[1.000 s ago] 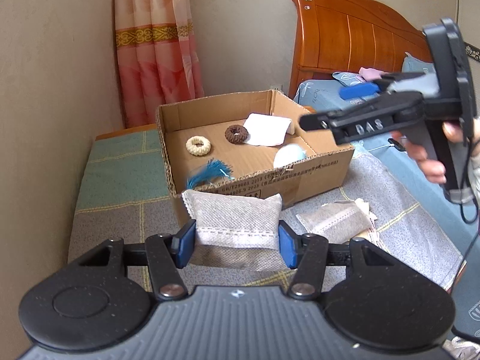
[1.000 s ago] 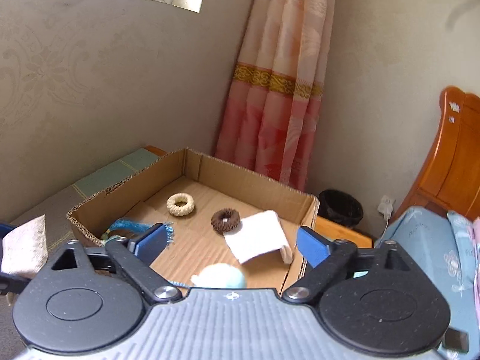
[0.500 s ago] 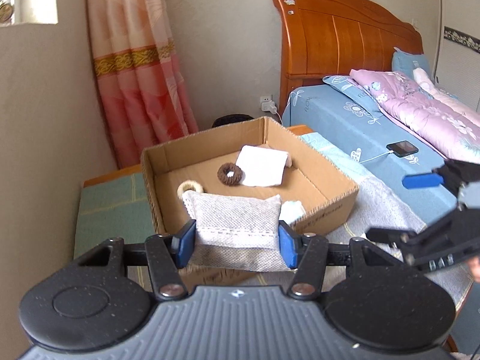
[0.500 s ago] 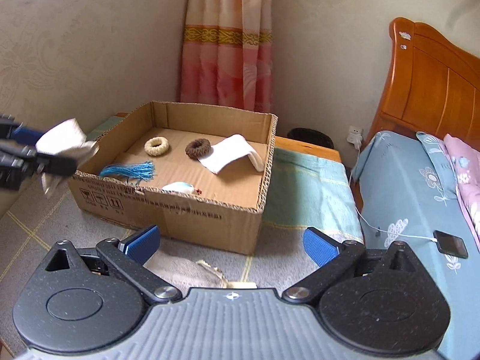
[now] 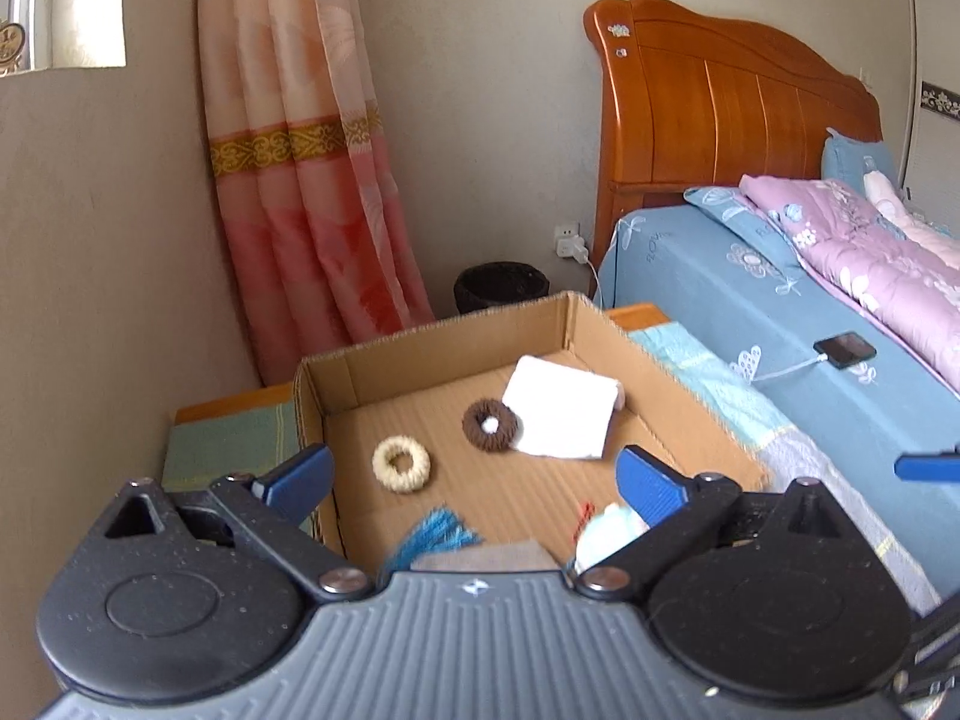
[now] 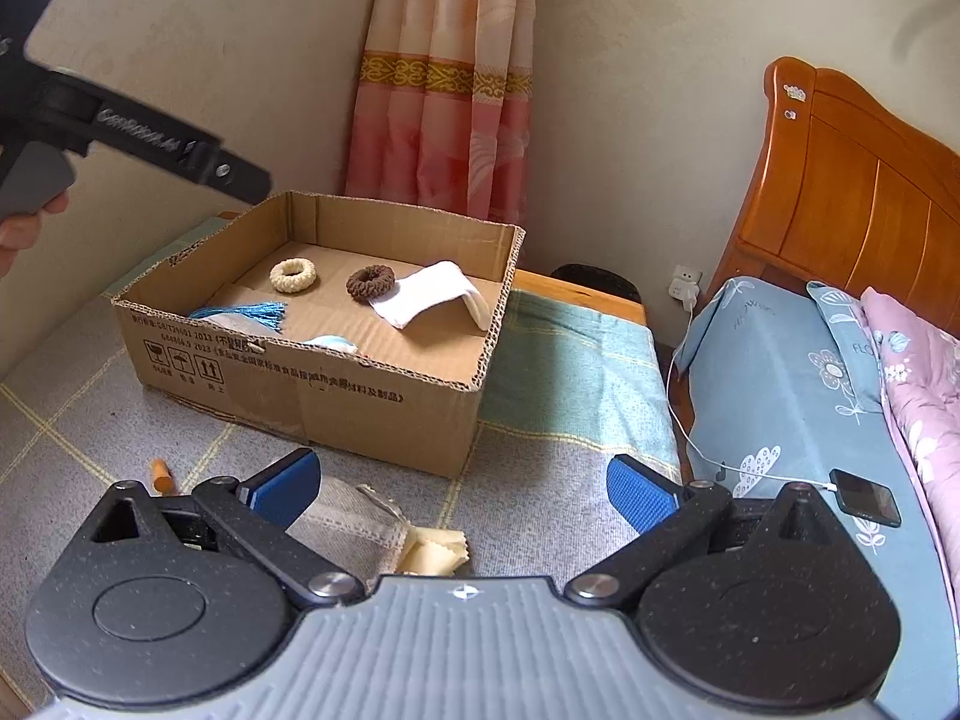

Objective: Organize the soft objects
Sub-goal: 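Move the left tool to the orange plug while the right tool approaches the pink-white strip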

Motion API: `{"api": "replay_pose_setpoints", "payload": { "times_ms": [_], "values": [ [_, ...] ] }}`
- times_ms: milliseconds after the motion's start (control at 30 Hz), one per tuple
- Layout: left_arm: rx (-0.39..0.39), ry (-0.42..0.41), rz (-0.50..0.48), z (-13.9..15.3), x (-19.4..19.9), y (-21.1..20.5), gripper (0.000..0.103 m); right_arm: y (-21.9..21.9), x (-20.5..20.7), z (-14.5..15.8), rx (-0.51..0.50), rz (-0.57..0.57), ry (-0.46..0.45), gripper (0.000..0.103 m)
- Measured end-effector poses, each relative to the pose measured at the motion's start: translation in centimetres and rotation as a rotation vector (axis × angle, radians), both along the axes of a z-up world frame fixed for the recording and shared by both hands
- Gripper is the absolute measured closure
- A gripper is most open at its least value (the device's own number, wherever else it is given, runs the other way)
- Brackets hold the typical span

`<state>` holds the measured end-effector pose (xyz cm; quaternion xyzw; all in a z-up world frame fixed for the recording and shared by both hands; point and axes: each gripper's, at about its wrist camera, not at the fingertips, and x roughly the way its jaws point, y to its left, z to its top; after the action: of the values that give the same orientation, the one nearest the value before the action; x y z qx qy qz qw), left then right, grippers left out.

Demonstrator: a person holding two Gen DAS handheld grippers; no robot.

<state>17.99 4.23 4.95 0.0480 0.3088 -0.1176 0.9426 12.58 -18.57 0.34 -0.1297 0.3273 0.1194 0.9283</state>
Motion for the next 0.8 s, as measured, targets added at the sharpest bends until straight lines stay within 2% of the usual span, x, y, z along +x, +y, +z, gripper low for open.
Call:
{"api": "replay_pose_setpoints", "payload": {
  "times_ms": [233,400,467,600,800],
  "values": [
    [0.005,0.024,0.042,-1.1,-4.4,0.8,0.003,-1.1,-0.1,-0.9,0.009,-0.036,0.026,0.0],
    [-0.041,0.023,0.075,-2.2,-7.1,1.4,0.002,-1.9,-0.5,-2.1,0.019,-0.062,0.069,0.0],
    [-0.033,0.015,0.102,-2.8,-7.9,1.4,0.002,-1.9,-0.8,-2.7,0.023,-0.071,0.091,0.0],
    [0.007,0.033,0.143,-4.5,-8.4,1.2,0.002,-1.7,-1.1,-4.2,0.023,-0.073,0.136,0.0],
    [-0.014,0.092,0.133,-6.2,-8.6,1.3,0.002,-0.8,-0.9,-6.1,0.021,-0.067,0.193,0.0]
  ]
}}
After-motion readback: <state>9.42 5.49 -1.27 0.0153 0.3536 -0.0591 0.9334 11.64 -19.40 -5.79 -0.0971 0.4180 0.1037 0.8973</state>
